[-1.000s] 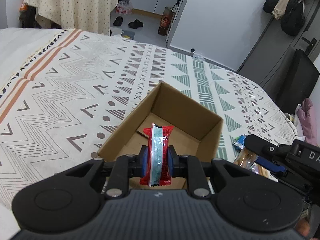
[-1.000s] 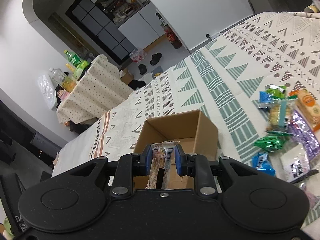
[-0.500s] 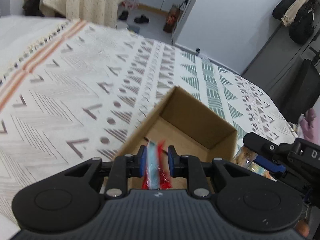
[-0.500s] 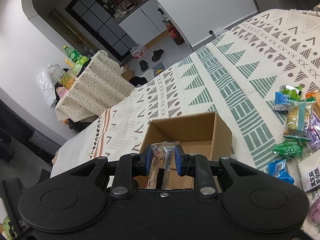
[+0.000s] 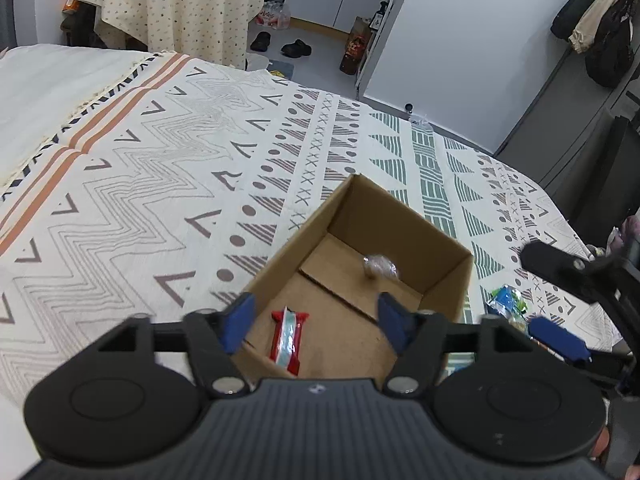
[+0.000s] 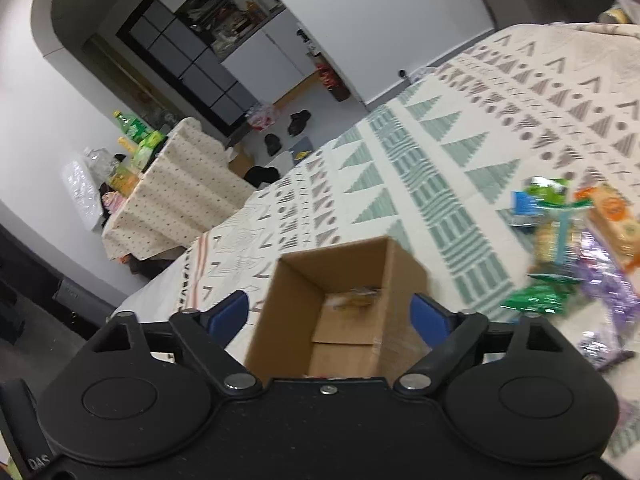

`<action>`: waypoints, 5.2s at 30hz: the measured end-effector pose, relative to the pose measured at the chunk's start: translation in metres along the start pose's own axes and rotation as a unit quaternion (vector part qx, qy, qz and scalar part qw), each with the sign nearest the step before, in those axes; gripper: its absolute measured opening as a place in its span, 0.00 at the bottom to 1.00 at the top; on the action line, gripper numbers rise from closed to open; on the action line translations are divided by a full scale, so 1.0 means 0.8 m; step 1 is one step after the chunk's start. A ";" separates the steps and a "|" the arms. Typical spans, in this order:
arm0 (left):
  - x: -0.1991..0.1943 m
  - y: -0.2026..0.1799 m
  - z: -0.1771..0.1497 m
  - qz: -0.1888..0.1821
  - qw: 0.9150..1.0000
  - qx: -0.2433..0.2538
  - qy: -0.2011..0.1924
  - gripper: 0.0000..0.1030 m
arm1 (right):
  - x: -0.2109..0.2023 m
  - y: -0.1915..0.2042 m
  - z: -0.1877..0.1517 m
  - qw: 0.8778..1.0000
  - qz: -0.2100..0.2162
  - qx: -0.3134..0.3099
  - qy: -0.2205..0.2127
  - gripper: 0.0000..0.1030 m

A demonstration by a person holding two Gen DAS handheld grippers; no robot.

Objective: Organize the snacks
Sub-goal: 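Withdraw the left gripper from the box back toward the snack pile, then grasp the pink pastry bag with the left gripper while the right gripper grasps the orange candy, then carry the pink bag and orange candy over the box and release both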

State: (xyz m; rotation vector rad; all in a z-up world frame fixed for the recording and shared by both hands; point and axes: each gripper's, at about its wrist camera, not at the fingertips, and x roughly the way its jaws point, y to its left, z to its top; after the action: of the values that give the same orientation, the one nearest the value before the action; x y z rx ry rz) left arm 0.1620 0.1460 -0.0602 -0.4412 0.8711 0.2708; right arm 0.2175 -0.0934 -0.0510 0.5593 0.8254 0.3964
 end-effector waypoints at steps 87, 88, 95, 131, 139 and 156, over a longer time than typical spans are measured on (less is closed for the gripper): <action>0.087 -0.235 -0.230 -0.026 0.991 -0.012 0.130 0.69 | -0.124 -0.313 -0.010 0.990 -0.095 0.101 0.004 0.81; 0.090 -0.235 -0.232 -0.024 0.991 -0.014 0.134 0.69 | -0.122 -0.314 -0.009 0.990 -0.095 0.101 0.005 0.81; 0.109 -0.245 -0.242 0.015 0.991 -0.022 0.135 0.53 | -0.095 -0.321 -0.006 0.990 -0.092 0.109 0.015 0.77; 0.081 -0.191 -0.176 0.055 0.995 -0.039 0.072 0.29 | -0.013 -0.324 0.003 0.988 -0.112 0.108 0.015 0.18; 0.054 -0.191 -0.160 0.036 0.998 -0.034 0.049 0.29 | -0.051 -0.314 -0.009 0.989 -0.068 0.129 -0.002 0.16; -0.003 -0.174 -0.132 -0.008 0.999 -0.039 0.021 0.29 | -0.091 -0.251 -0.011 0.994 0.004 0.103 -0.021 0.16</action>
State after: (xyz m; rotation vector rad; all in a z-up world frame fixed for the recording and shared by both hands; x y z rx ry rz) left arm 0.1457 -0.0269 -0.0812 -0.5281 0.8992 0.2835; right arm 0.1891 -0.2875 -0.1359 0.7601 0.8295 0.3078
